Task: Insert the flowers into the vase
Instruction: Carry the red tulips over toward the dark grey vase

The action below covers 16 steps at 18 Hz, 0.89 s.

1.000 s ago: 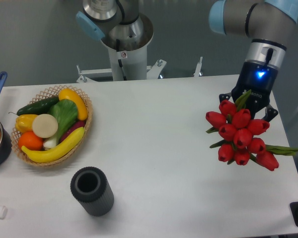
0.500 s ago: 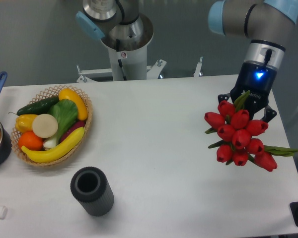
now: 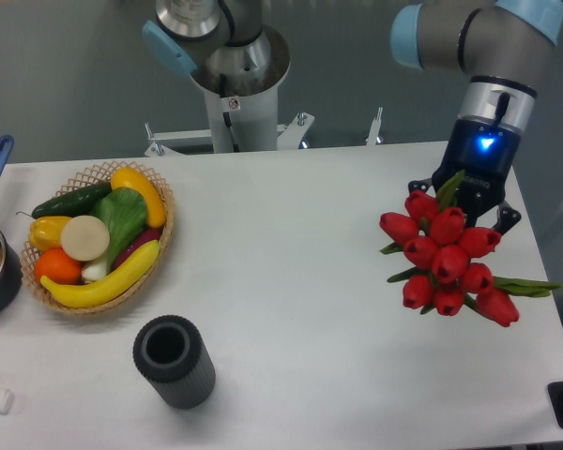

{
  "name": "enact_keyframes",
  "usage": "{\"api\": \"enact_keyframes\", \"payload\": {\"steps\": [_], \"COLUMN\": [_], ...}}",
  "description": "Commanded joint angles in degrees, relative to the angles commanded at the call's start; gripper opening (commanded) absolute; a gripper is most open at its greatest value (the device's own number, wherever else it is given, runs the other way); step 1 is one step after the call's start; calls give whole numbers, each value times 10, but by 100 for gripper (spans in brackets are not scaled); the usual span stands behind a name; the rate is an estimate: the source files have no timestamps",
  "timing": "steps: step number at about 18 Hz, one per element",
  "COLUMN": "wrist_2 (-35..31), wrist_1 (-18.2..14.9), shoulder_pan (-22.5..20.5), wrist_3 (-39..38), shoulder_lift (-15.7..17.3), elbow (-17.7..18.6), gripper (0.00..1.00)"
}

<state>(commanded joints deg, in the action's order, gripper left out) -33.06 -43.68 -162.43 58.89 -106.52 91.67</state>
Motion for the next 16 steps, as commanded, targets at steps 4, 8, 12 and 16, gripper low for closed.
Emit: {"api": "enact_keyframes", "payload": {"steps": [4,8,12,16], "wrist_2": [52,126,196,230], "wrist_1": [2,2,2,2], "shoulder_pan": [34,66,90,121], "wrist_3": [0,4,5,7], "shoulder_lift": [-4,-19,-30,-29], "elbow": [-11,-21,-26,-31], "gripper": [21,21,21,21]}}
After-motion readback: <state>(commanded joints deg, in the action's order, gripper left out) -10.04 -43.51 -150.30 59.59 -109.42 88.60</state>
